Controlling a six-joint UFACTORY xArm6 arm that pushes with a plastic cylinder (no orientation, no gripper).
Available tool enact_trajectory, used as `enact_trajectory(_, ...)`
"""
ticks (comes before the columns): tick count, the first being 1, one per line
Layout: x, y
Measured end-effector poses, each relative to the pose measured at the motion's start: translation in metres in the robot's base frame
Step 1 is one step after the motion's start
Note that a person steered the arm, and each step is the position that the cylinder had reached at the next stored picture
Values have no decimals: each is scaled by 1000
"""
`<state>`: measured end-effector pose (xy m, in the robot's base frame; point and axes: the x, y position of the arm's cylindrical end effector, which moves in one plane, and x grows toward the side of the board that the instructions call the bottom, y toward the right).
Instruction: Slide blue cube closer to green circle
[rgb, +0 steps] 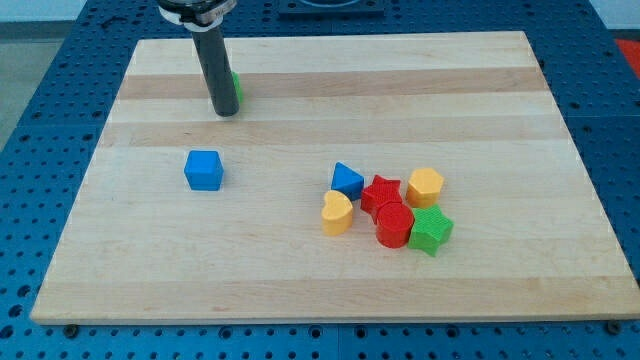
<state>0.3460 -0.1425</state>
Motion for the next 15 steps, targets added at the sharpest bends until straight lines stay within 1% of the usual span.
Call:
enact_trajectory(1,30,16)
enact_trajectory(2,79,31)
enact_trajectory(3,119,27)
enact_trajectory(4,150,-18)
enact_trajectory(5,152,-43)
enact_trajectory(6,150,-23)
enact_trajectory(7,144,14)
enact_trajectory(9,139,2)
enact_trajectory(12,139,-47)
enact_trajectory(13,131,-52)
enact_trajectory(15,97,-50)
